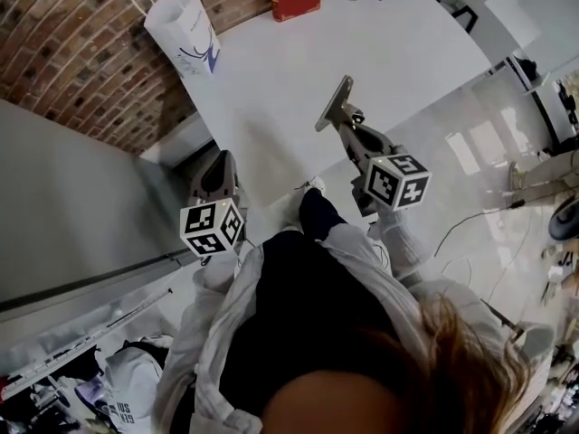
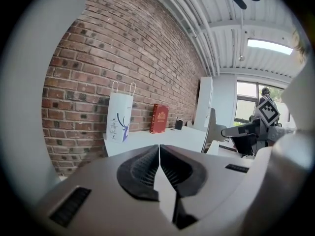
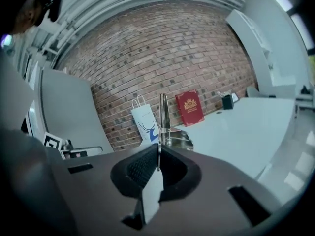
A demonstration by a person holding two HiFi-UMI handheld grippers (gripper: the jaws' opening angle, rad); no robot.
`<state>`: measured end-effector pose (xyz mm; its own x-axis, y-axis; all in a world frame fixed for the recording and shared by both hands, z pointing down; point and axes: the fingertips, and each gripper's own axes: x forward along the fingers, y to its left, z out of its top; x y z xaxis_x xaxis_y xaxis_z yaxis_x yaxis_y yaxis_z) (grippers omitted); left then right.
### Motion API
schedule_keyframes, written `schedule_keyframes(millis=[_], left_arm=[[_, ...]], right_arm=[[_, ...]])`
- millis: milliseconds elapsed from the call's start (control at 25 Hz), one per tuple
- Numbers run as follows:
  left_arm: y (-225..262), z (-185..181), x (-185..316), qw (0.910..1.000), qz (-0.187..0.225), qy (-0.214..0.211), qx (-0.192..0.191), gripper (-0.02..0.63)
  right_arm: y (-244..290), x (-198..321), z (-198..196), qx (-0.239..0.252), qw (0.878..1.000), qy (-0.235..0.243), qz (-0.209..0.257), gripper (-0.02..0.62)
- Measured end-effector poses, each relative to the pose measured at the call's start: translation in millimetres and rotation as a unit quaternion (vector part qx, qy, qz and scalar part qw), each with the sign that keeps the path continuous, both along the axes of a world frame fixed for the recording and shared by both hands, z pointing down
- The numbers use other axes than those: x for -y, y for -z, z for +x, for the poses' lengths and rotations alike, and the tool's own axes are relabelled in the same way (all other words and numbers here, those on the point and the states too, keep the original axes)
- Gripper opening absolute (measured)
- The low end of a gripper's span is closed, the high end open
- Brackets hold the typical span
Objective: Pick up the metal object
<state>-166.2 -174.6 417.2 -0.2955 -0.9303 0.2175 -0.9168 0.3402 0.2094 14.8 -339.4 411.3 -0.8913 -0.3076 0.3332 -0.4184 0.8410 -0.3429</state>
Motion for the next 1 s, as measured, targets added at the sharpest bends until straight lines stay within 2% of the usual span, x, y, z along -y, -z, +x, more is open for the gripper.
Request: schedule_keyframes(millis=[80,200,360,520,1000], left_arm=[[0,6,-5,1.0,-0.002,-0.005,-0.001,0.021],[1,12,-12,1.0,-0.002,-0.009,-0.003,0.021],[-5,14,-22,0.9999,-0.013,0.0,0.004,0.021],[-8,18,-26,0.9999,-0.011,0.004,-0.004,0.021],[-16,20,-26,0.9999,-0.014,-0.003,-0.009,0.021]], right_arm=[[1,-9,8,-0.014,0.999,0.012,0.045,0.011],[1,-19,16,-0.023,0.997,0.023,0.074,0.011],[-7,-23,27,-0.037,0.996,0.024,0.084,0.011],[-12,-25,33,-0.046,0.995,0.022,0.084,0.011],[-18,-40,19,-0.048,0.995,0.04,0.084,0.011]])
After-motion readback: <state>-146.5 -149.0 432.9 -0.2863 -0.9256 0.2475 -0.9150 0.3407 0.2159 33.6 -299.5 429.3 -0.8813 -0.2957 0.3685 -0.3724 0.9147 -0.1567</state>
